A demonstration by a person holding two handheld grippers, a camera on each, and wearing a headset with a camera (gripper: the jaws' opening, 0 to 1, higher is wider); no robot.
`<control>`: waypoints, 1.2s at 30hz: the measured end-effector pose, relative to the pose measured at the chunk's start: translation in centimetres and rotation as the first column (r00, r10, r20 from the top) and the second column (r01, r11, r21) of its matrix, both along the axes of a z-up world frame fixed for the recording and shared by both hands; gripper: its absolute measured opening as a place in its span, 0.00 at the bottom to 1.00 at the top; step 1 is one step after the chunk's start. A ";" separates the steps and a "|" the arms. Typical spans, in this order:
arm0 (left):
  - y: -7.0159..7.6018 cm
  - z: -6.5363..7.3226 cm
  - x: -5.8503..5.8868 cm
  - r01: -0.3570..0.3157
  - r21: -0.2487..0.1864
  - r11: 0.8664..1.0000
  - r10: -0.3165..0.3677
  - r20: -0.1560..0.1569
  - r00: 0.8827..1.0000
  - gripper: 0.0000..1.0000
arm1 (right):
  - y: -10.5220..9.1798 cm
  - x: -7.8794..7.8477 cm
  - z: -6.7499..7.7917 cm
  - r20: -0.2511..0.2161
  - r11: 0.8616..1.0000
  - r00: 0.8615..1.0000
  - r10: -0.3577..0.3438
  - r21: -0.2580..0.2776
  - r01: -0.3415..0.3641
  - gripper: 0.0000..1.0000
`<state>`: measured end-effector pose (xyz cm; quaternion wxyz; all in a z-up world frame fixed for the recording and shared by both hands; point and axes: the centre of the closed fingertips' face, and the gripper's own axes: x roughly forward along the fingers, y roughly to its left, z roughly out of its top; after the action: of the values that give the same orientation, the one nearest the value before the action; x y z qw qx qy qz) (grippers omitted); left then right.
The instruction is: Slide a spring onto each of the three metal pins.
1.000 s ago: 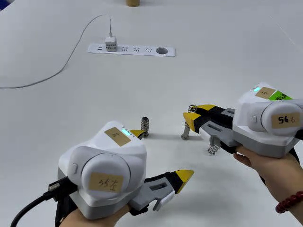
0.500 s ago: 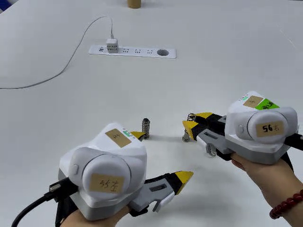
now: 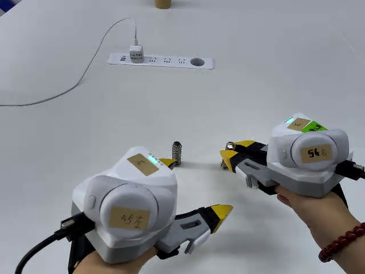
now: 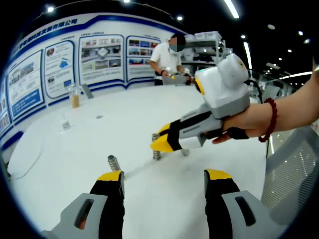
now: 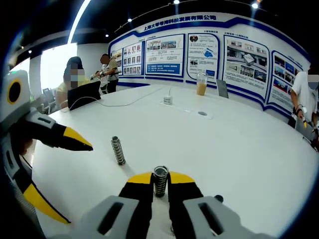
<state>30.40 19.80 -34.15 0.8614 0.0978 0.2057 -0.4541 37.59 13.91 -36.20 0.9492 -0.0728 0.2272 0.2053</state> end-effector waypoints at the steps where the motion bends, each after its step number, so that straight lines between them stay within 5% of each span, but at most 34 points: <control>1: 0.0 0.0 0.0 0.000 0.000 1.000 0.000 0.001 1.000 0.66 | 0.0 0.0 -0.1 -0.002 1.000 1.000 -0.001 -0.001 0.001 0.12; 20: 0.1 0.0 0.1 -0.008 0.004 1.000 0.008 0.006 1.000 0.64 | 0.0 -0.3 -0.9 -0.049 1.000 0.999 -0.018 0.024 0.019 0.18; 36: -0.4 0.2 -0.1 0.013 0.011 1.000 -0.013 0.022 1.000 0.66 | -0.4 -2.2 2.0 -0.032 0.998 0.999 -0.030 0.061 0.032 0.29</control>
<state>30.30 19.39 -33.95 0.8601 0.1090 0.1980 -0.4573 35.34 13.46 -34.25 0.9504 -0.0370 0.2367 0.1986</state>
